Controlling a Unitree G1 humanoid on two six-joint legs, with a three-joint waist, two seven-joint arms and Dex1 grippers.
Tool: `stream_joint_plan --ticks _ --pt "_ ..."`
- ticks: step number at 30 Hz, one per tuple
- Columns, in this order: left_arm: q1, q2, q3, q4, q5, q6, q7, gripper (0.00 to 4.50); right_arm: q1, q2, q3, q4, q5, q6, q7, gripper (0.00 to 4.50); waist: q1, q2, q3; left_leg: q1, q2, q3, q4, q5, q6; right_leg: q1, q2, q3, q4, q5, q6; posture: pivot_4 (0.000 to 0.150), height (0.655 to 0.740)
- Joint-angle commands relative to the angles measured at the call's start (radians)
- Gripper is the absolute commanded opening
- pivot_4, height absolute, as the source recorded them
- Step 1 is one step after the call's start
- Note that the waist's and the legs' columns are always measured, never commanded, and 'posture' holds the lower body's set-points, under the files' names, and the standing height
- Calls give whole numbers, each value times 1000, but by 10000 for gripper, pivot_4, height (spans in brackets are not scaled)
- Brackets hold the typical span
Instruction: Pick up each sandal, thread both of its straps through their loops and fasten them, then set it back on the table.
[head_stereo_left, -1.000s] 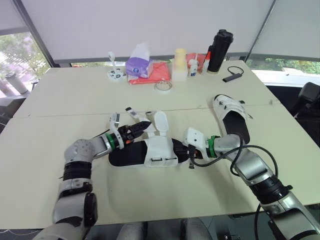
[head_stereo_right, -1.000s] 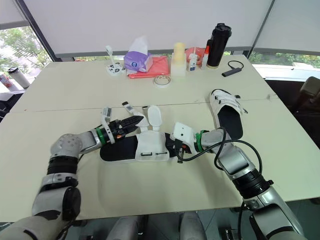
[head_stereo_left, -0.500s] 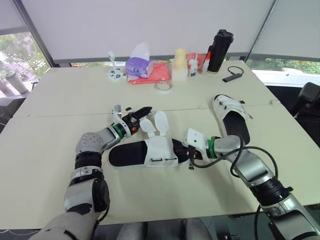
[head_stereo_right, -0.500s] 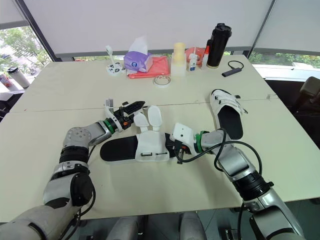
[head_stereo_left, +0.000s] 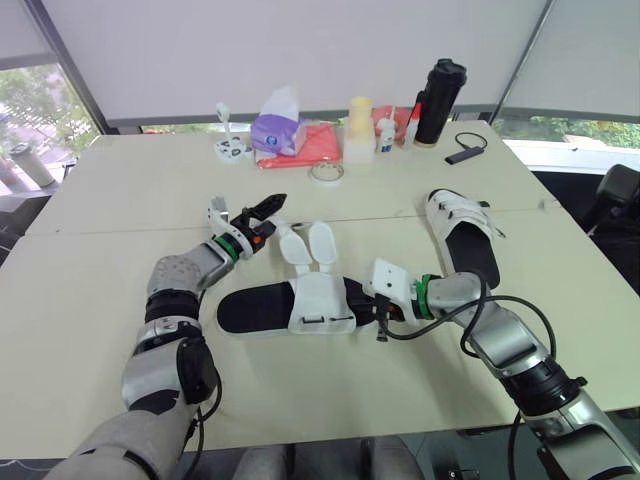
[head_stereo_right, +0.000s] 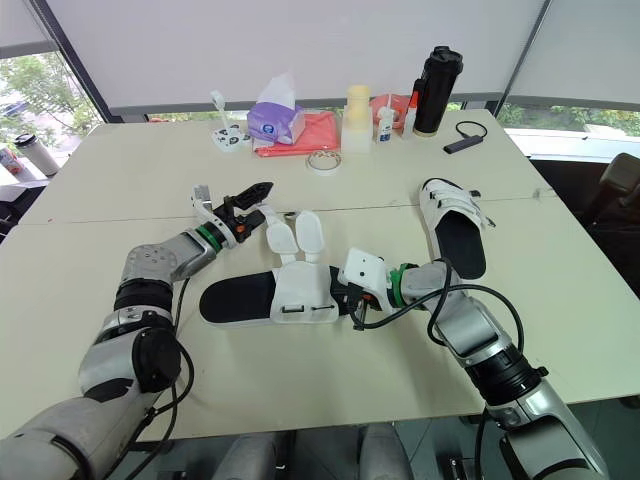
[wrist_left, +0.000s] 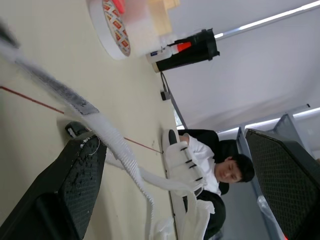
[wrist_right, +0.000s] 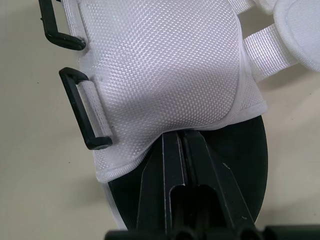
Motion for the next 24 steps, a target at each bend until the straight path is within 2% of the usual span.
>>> stream_joint_plan --ticks 1,11,24 --pt "-33 6 -11 -5 6 0 -20 45000 19 4 27 -15 -1 5 20 362 0 0 0 0 0 0 0 0 0 0 0 0 0 0 0 1500 7296" --pt "-32 -9 -27 24 27 -1 -41 45000 24 -1 39 -13 1 -46 55 362 -1 0 0 0 0 0 0 0 0 0 0 0 0 0 0 1500 7296" --pt "-75 0 -21 107 62 -52 -67 45000 1 44 94 162 -75 -110 69 362 -8 -1 0 4 1 0 -1 0 0 3 1 0 0 0 0 1500 7296"
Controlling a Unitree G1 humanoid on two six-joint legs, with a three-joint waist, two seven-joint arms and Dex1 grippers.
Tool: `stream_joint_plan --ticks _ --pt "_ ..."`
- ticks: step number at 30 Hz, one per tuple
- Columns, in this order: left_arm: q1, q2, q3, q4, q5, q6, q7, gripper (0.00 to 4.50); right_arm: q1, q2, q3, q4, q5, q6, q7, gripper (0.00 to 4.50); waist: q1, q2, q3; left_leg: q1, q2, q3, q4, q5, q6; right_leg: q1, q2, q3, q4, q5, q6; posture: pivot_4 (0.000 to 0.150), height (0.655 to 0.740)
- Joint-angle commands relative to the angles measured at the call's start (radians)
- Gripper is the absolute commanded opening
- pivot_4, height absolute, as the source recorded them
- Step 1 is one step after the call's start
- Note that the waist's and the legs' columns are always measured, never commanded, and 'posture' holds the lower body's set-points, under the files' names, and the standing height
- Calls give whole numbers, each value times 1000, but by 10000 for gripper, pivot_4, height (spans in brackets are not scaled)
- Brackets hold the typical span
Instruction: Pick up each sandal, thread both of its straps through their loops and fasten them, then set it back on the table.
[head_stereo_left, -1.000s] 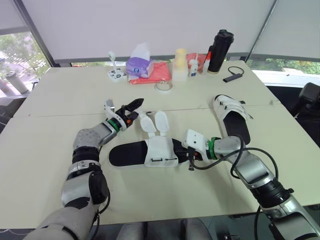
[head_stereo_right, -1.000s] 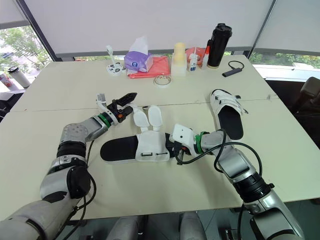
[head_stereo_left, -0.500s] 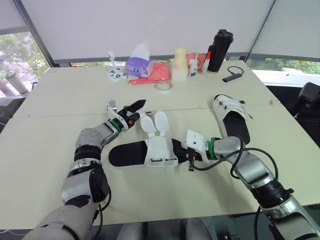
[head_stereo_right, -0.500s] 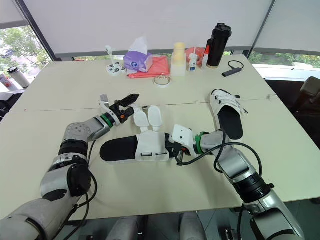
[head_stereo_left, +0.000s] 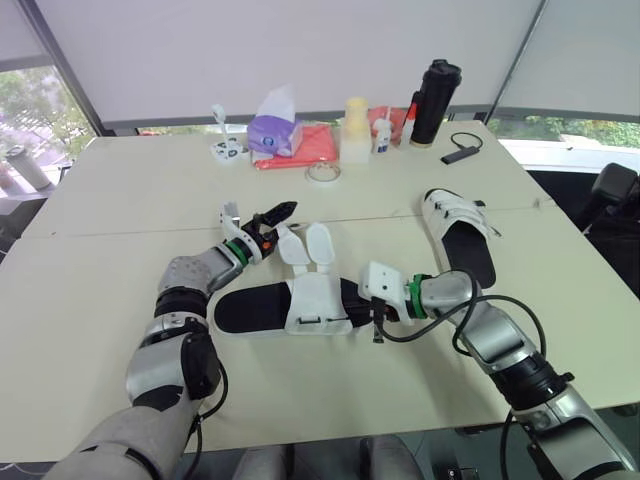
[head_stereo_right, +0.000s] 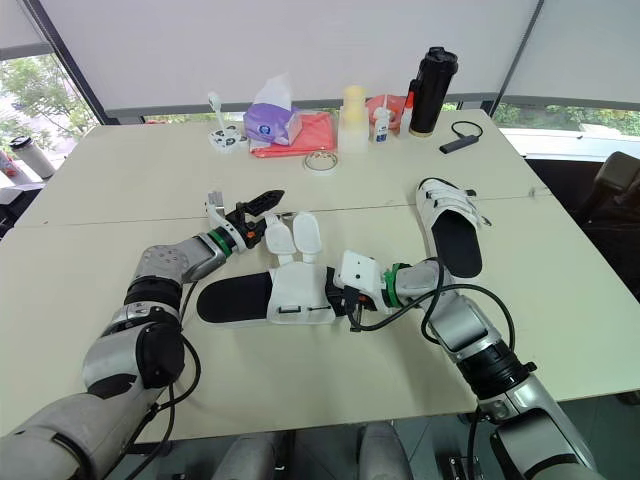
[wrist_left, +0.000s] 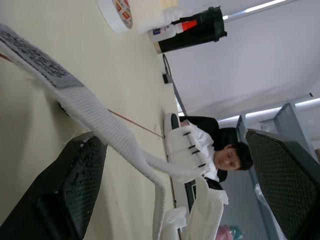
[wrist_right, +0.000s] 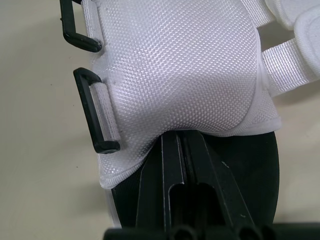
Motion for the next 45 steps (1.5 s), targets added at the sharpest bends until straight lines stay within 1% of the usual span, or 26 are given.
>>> stream_joint_plan --ticks 1,6,13,16,23,27,29,30,31,33,34,36,37,38,39,40,42,45 --pt "-43 15 0 10 9 -24 -21 45000 29 1 75 51 -57 22 15 362 1 -1 0 1 0 0 0 0 0 1 0 0 0 0 0 1500 7296" --pt "-55 19 4 30 16 -34 -26 45000 36 -2 73 48 -69 17 17 362 3 -2 -1 5 0 0 -1 0 0 6 0 0 -1 0 0 1500 7296" --pt "-69 18 7 49 22 -43 -37 45000 41 -8 67 37 -71 20 14 362 4 -2 -1 6 0 0 -2 0 -1 6 0 0 -1 0 0 1500 7296" --pt "-72 20 4 51 27 -42 -49 36337 42 -9 66 36 -73 21 11 0 4 -2 -1 6 0 0 -2 0 -1 6 0 0 -1 0 0 1500 7296" --pt "-59 32 -18 14 46 -33 -82 810 41 -7 62 32 -77 21 9 0 4 -2 -1 6 0 0 -3 0 -1 6 0 0 -1 0 0 1500 7296" --pt "-46 37 -37 -54 41 -5 -124 286 39 -5 61 32 -76 25 8 0 4 -2 -1 6 0 0 -3 0 -1 6 0 0 -1 0 0 1500 7296" --pt "-11 38 -110 -186 67 -5 -175 286 39 -6 61 29 -76 23 9 0 3 -2 -1 7 0 0 -3 -1 -1 6 0 0 -2 0 0 1500 7296" --pt "16 39 -158 -285 74 2 -200 286 39 -8 60 27 -76 22 10 0 3 -2 -1 7 0 0 -4 0 -1 6 0 0 -2 0 0 1500 7296" --pt "64 47 -240 -424 104 -34 -255 286 39 -9 60 27 -76 21 10 0 2 -2 -1 7 0 0 -4 0 -1 6 0 0 -2 0 0 1500 7296" --pt "150 68 -358 -638 145 -107 -341 286 39 -11 61 29 -78 18 11 0 3 -2 -1 7 0 1 -7 0 -3 5 0 2 -3 0 -1 1500 7296" --pt "183 79 -397 -713 159 -139 -373 286 38 -12 62 31 -79 16 12 0 4 -2 -1 7 0 1 -7 0 -3 5 0 2 -3 0 -1 1500 7296" --pt "283 136 -524 -841 262 -321 -493 286 37 -13 61 34 -79 14 13 0 5 -2 -2 9 1 2 -10 1 -5 5 0 3 -4 0 -1 1500 7296" --pt "330 163 -583 -879 330 -447 -541 286 35 -14 62 36 -79 13 14 0 6 -1 -3 10 1 2 -12 2 -7 6 0 3 -6 -1 -5 1500 7296" --pt "392 195 -642 -910 408 -634 -608 286 34 -14 62 38 -79 12 15 0 6 1 -5 10 1 2 -14 2 -8 5 0 3 -6 -1 -6 1500 7296" --pt "444 216 -672 -923 448 -766 -657 286 33 -16 64 39 -79 9 16 0 6 3 -7 11 1 3 -15 2 -8 5 0 4 -7 -2 -7 1500 7296" --pt "479 231 -691 -927 472 -858 -689 286 32 -17 65 40 -80 7 17 0 8 4 -8 11 1 4 -16 2 -8 5 0 5 -7 -3 -8 1500 7296" --pt "512 253 -709 -881 509 -1048 -739 286 31 -20 66 42 -80 3 20 0 12 4 -8 11 2 4 -17 2 -8 4 -1 5 -7 -4 -12 1500 7296" --pt "515 285 -735 -762 566 -1371 -809 286 32 -24 63 43 -80 0 23 0 14 2 -10 10 2 3 -16 1 -9 3 -1 4 -7 -4 -13 1500 7296"
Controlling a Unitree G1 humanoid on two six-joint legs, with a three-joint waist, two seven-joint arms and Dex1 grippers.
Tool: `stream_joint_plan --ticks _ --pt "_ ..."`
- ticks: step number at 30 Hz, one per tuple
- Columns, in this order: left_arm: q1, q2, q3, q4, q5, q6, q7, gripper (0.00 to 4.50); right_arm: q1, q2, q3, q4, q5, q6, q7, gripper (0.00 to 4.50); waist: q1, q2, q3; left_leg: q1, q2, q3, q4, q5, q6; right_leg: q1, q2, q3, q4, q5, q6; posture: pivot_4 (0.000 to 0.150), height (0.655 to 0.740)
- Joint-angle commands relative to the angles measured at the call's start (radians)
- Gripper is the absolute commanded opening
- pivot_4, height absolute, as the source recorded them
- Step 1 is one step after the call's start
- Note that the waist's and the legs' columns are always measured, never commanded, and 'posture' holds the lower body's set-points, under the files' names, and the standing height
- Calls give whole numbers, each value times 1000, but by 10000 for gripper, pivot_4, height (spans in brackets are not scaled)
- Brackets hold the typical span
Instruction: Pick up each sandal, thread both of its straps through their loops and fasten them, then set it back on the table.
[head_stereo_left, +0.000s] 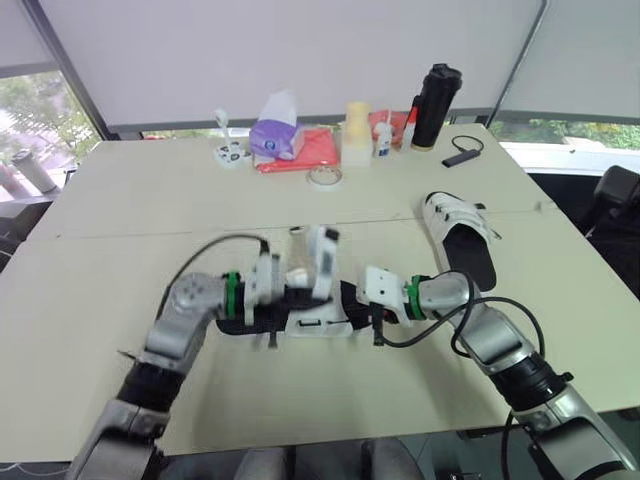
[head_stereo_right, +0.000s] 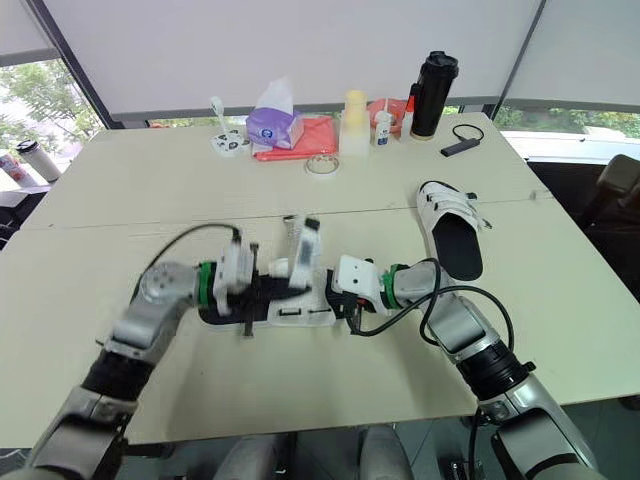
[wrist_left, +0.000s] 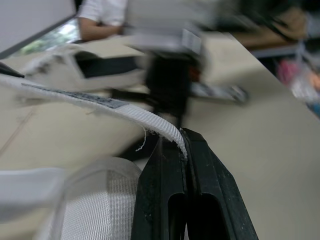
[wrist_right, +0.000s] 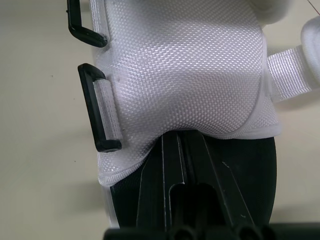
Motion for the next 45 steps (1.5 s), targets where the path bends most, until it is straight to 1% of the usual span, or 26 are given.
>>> stream_joint_plan --ticks 1,2,4,6,7,8,9,11,15,18,21,24,29,32,34,35,37,39,41,45 --pt "-34 32 -7 102 58 -367 -66 286 32 -14 48 48 -38 17 19 0 0 0 -2 0 0 0 0 0 0 0 0 0 0 0 0 1500 7296" --pt "-45 39 -15 143 72 -449 -73 286 33 -15 48 48 -40 16 19 0 0 0 -3 0 0 0 0 -1 -1 0 -1 0 -1 0 0 1500 7296" --pt "-65 45 -28 204 82 -543 -76 286 32 -16 47 51 -42 14 20 0 -1 0 -3 0 0 0 0 0 0 0 -1 0 -2 0 0 1500 7296" --pt "-102 42 -35 302 114 -746 -54 286 31 -15 45 54 -41 12 22 0 -1 -1 -3 0 0 0 -1 1 2 0 -1 0 -3 0 0 1500 7296" --pt "-132 43 -40 379 179 -906 -28 286 31 -14 45 54 -41 12 23 0 -1 -1 -3 0 0 0 -1 1 2 0 -1 -1 -3 0 0 1500 7296" --pt "-157 44 -46 442 230 -1024 -3 286 30 -14 46 55 -41 12 24 0 0 -1 -3 0 0 0 -1 1 2 0 -1 -1 -3 0 0 1500 7296" --pt "-176 46 -60 490 259 -1113 18 286 29 -14 46 56 -42 10 24 0 0 -1 -4 0 0 0 -1 1 2 0 -1 -1 -3 0 0 1500 7296" --pt "-201 48 -80 573 315 -1196 73 286 26 -13 47 60 -44 6 24 0 0 -1 -4 0 -1 0 -1 1 2 1 -1 -1 -3 0 0 1500 7296" --pt "-238 41 -72 690 436 -1294 189 286 20 -9 48 69 -45 2 22 0 -1 -1 -4 0 -1 -1 -1 1 3 1 -1 -2 -2 0 1 1500 7296" --pt "-256 36 -52 722 526 -1322 276 286 18 -8 47 69 -44 1 20 0 -1 -1 -4 0 -1 -1 0 1 3 1 0 -2 0 0 3 1500 7296" --pt "-266 25 -21 727 588 -1314 368 286 20 -8 47 67 -44 1 19 0 -1 -1 -4 0 -1 -1 0 1 3 1 0 -2 1 1 6 1500 7296" --pt "-272 15 -2 725 615 -1281 467 286 20 -7 47 67 -45 0 19 0 0 -1 -4 1 -1 -2 0 1 3 1 0 -3 2 1 7 1500 7296" --pt "-281 35 -40 711 628 -1254 576 286 18 -4 46 72 -48 -1 20 0 0 -1 -4 1 -1 -3 0 1 2 1 0 -3 3 1 8 1500 7296" --pt "-283 48 -69 699 587 -1292 643 7941 14 -2 48 76 -49 -5 20 0 -1 -1 -4 1 -1 -3 0 1 2 1 0 -3 3 1 8 1500 7296" --pt "-286 69 -109 682 553 -1311 681 16965 13 -1 49 76 -50 -6 21 0 -1 -1 -4 1 -1 -3 0 1 2 1 0 -3 3 1 8 1500 7296" --pt "-288 83 -135 672 542 -1323 697 22892 15 -1 50 73 -50 -5 21 0 -1 -1 -4 1 -1 -3 0 1 2 1 0 -3 3 1 8 1500 7296" --pt "-288 117 -200 643 486 -1313 724 31882 17 -2 50 72 -49 -6 21 0 -2 -1 -4 1 -1 -3 0 1 2 1 0 -3 3 1 8 1500 7296" --pt "-286 149 -255 609 423 -1284 745 31882 16 -2 50 73 -49 -7 21 0 -2 -1 -4 1 -1 -3 0 1 2 1 0 -3 3 1 8 1500 7296" --pt "-281 179 -286 569 389 -1263 755 31882 16 -2 51 74 -49 -8 21 0 -2 -1 -4 1 -1 -3 0 1 2 1 0 -3 3 1 8 1500 7296" --pt "-255 229 -286 517 362 -1195 749 31882 16 4 55 76 -47 -6 23 0 -3 -1 -4 1 -1 -3 0 1 2 1 0 -3 3 -1 5 1500 7296"
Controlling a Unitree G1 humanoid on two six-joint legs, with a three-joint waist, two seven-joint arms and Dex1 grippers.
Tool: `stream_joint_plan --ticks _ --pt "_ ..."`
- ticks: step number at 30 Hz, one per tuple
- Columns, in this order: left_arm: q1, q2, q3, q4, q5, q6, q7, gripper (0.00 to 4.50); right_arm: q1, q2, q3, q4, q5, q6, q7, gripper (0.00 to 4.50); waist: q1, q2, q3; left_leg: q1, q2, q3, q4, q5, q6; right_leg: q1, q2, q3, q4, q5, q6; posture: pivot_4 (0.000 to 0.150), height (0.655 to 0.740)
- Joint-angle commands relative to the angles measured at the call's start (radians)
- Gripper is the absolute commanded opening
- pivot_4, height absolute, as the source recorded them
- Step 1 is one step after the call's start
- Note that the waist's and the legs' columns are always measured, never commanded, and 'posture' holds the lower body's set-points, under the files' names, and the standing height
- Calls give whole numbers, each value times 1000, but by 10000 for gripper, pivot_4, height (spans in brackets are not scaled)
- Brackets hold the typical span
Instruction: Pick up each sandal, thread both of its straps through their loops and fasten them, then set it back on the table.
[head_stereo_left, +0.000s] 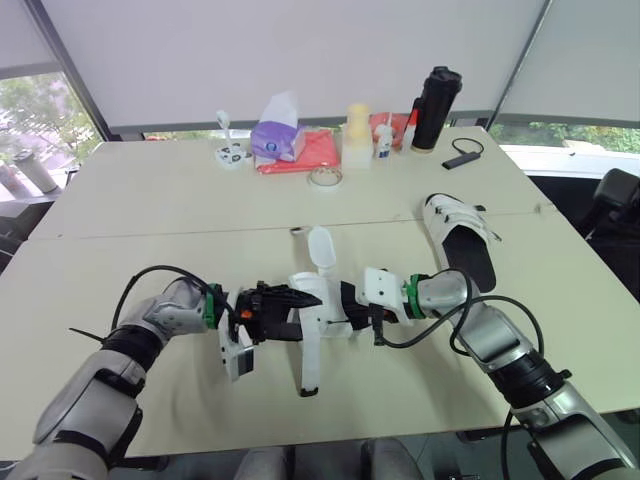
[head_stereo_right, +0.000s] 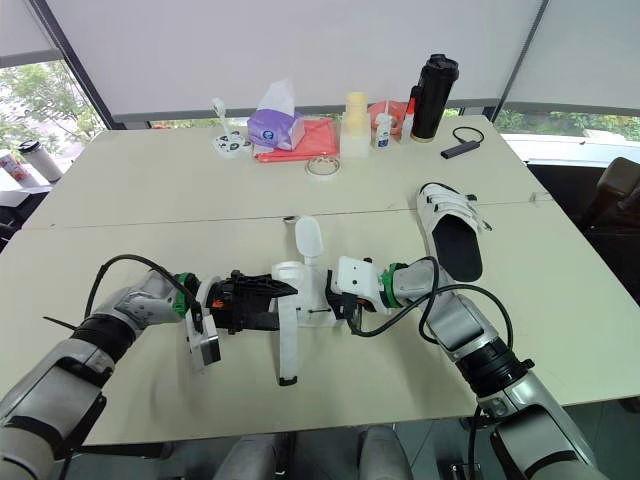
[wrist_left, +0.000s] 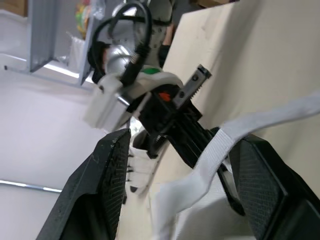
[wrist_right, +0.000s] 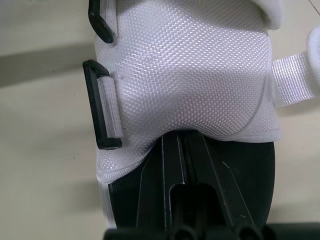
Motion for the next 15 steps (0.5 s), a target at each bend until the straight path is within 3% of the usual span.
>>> stream_joint_plan --ticks 1,12,15 --pt "18 45 0 -54 -67 57 11 31882 27 1 46 55 -38 25 10 0 -1 0 0 0 0 0 0 0 0 0 0 0 0 0 0 1500 7296" --pt "112 198 77 -95 -119 192 -32 31882 22 2 49 61 -42 21 15 0 -3 0 0 0 0 0 -1 -1 -1 -1 0 0 0 -1 -1 1500 7296" --pt "234 255 81 -259 -458 614 -200 31882 19 2 50 62 -43 21 16 0 -8 1 0 0 1 0 -2 0 -1 -1 0 0 0 -1 -1 1500 7296"
